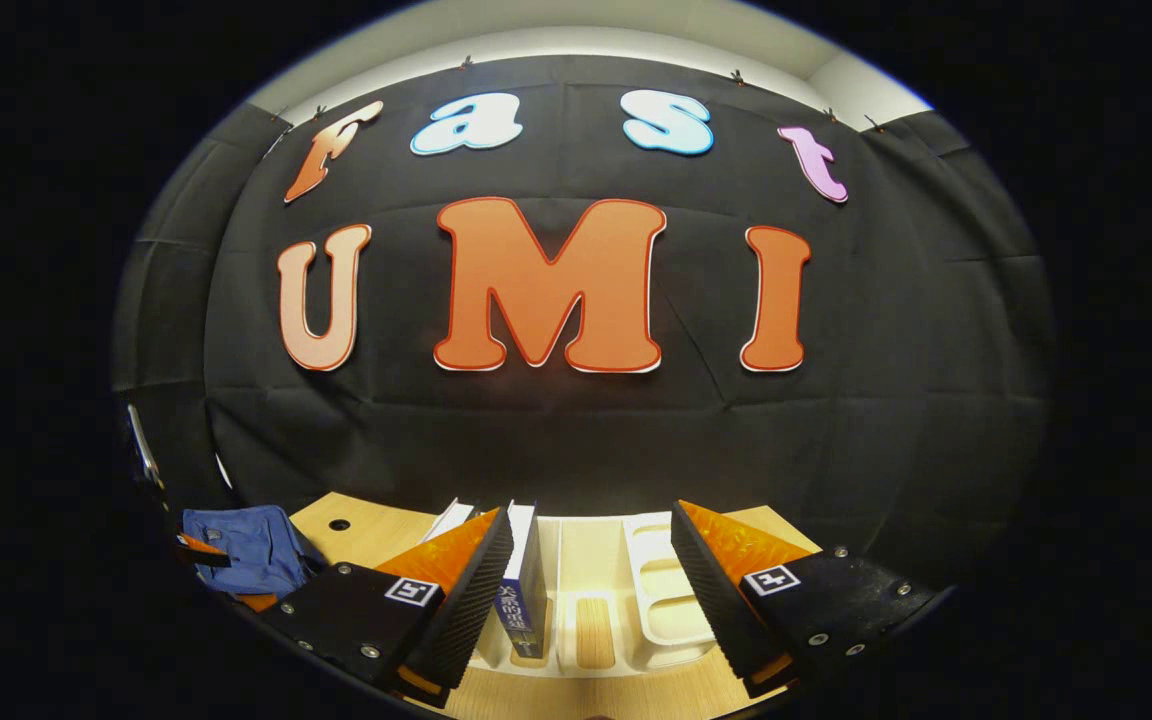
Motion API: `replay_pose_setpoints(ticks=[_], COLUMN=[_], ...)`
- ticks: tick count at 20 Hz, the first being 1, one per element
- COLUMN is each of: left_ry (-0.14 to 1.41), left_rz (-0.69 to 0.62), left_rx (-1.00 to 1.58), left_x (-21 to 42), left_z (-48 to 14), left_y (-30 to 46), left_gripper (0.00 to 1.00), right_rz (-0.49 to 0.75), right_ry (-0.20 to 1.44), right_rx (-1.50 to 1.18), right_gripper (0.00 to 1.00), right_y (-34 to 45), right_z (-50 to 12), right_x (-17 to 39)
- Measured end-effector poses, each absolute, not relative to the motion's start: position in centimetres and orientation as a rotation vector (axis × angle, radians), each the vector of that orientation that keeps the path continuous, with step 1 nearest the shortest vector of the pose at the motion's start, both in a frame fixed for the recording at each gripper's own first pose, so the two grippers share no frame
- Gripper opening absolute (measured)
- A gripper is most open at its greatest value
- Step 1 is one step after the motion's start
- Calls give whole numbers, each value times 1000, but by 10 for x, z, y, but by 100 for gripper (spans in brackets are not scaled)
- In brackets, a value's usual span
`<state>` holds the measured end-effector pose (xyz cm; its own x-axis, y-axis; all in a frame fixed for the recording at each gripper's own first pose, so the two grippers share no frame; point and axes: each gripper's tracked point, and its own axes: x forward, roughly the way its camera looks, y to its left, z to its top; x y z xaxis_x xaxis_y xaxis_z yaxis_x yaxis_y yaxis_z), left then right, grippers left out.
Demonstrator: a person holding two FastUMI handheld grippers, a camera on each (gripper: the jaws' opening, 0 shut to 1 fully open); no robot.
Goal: Open the schoolbag, grab two books from the bookshelf and put them into the schoolbag.
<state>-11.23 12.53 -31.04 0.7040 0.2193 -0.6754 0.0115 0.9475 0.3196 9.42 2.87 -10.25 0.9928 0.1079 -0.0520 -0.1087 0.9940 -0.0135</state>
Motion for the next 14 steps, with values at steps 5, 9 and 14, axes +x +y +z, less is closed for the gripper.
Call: replay_pose_setpoints(ticks=[5, 9, 14], left_ry=[922, 959, 1019], left_rz=[108, 56, 69], left_rx=[418, 652, 826], left_x=[-135, -146, -166], left_z=[-352, -373, -408], left_y=[123, 111, 106], left_gripper=[100, 99, 98], right_rz=[89, 79, 72], right_ry=[89, 129, 169], right_rx=[-22, -29, -48], right_gripper=[95, 95, 95], right_y=[13, 2, -13], right_z=[-120, -138, -157], right_x=[96, 96, 100])
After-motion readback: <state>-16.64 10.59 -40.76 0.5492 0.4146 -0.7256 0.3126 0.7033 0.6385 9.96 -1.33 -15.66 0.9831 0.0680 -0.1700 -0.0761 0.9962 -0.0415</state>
